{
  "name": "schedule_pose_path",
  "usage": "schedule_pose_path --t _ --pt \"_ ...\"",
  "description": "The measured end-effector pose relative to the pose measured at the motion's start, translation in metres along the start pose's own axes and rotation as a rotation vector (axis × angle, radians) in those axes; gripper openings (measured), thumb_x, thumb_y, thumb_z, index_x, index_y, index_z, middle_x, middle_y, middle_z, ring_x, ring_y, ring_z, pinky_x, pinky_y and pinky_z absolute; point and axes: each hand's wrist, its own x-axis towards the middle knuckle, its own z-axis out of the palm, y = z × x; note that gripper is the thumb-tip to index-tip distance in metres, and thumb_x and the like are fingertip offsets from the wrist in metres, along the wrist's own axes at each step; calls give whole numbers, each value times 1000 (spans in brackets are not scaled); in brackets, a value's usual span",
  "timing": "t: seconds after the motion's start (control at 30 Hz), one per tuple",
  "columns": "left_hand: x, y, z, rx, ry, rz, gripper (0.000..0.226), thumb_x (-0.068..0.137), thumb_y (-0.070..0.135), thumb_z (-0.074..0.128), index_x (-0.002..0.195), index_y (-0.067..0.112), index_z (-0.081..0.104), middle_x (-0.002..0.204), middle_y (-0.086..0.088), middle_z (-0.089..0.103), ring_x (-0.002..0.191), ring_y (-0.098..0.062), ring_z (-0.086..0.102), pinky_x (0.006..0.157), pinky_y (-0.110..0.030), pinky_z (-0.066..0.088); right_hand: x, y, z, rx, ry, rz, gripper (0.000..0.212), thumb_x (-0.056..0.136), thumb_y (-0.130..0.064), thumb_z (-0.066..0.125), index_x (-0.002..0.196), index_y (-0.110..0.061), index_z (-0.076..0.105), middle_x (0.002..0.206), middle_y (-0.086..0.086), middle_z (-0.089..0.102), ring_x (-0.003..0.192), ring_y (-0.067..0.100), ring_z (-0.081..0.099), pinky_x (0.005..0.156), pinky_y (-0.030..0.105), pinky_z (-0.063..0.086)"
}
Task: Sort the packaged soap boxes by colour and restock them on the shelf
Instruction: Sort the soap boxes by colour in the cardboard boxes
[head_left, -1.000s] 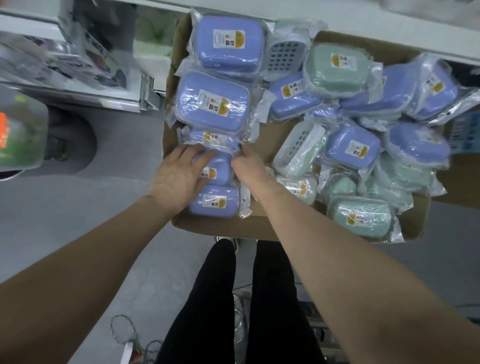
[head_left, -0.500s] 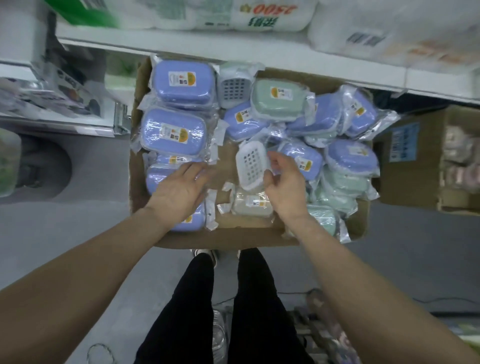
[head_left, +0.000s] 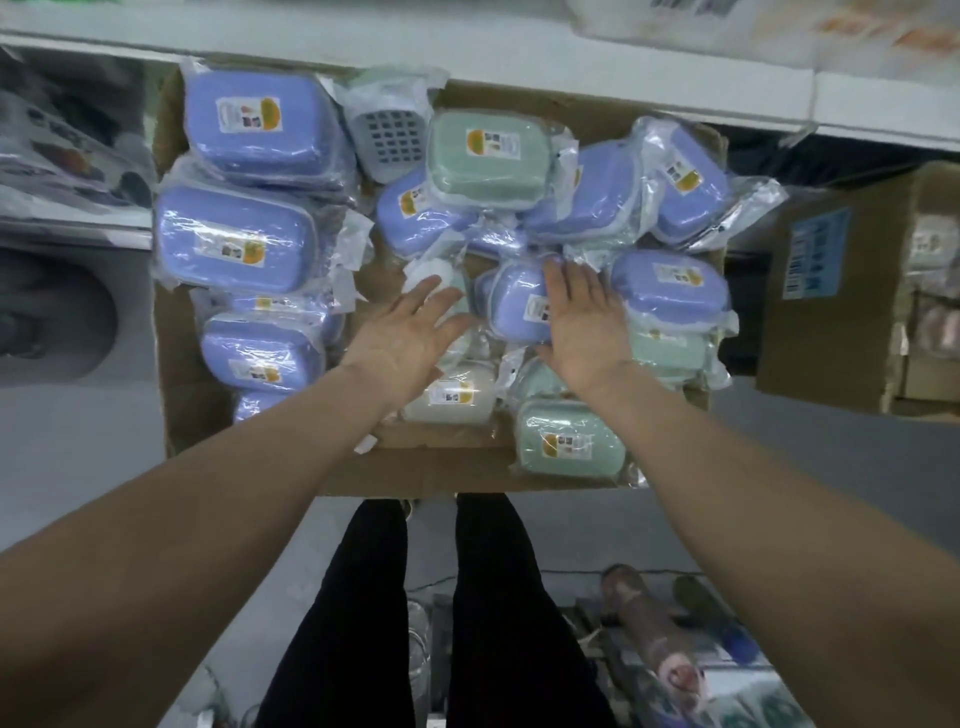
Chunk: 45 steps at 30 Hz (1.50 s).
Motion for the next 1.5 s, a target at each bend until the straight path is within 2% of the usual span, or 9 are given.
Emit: schedule_pose_path --t 0.17,0.27,0.4,0.5,0.8,0.97,1.13,1.3,1.5 --pt "-15 -4 2 -56 202 -152 64 85 67 43 129 21 54 127 -9 49 123 -31 41 100 -43 40 -3 -2 -11 67 88 -4 98 72 -37 78 148 -5 26 134 20 46 121 37 47 108 47 37" --pt "-13 -4 0 -16 225 -203 59 88 61 43 106 9 66 109 -15 57 116 -34 45 100 -43 40 -10 0 -26 190 238 42 92 71 -44 68 145 -1 35 120 21 54 107 39 53 95 49 45" --pt "15 10 -6 -53 263 -122 46 78 27 73 113 0 58 114 -21 54 113 -38 48 96 -42 42 -16 18 -50 317 422 132 92 74 -54 52 145 3 37 121 23 56 108 39 55 91 48 47" --pt "54 34 -12 -145 185 -107 69 86 33 64 143 7 34 137 -16 40 128 -33 37 106 -39 35 -14 33 -57 414 421 134 94 79 -58 53 148 2 31 129 22 51 117 37 50 97 46 44" --pt "114 66 15 -52 98 -222 86 85 36 66 148 7 17 143 -15 31 128 -34 36 109 -43 31 -5 35 -52 520 390 107 97 80 -61 54 151 -2 26 138 20 47 127 34 46 102 44 42" --pt "72 50 2 -144 168 -109 101 74 42 69 148 0 14 140 -18 35 125 -34 39 108 -42 34 -12 24 -68 575 358 126 95 84 -52 66 153 -4 22 145 16 42 132 31 41 107 40 36" --pt "-6 42 -16 -209 298 -43 102 74 40 73 148 -5 19 143 -23 37 128 -35 39 113 -37 26 -27 0 -92 575 392 122 95 82 -56 61 151 -1 26 140 19 46 128 34 45 103 41 38" --pt "-89 20 -9 -279 398 -69 104 62 32 78 147 -1 28 136 -22 45 119 -37 48 103 -45 42 -45 -34 -107 587 423 80 96 81 -58 61 151 -2 27 144 16 45 131 32 42 107 40 35" --pt "-179 -41 32 -337 450 -218 98 62 34 77 144 4 33 134 -16 47 120 -32 47 104 -43 41 -62 -85 -95 534 398 19 96 78 -61 58 150 -4 29 141 17 46 128 35 44 103 49 40"
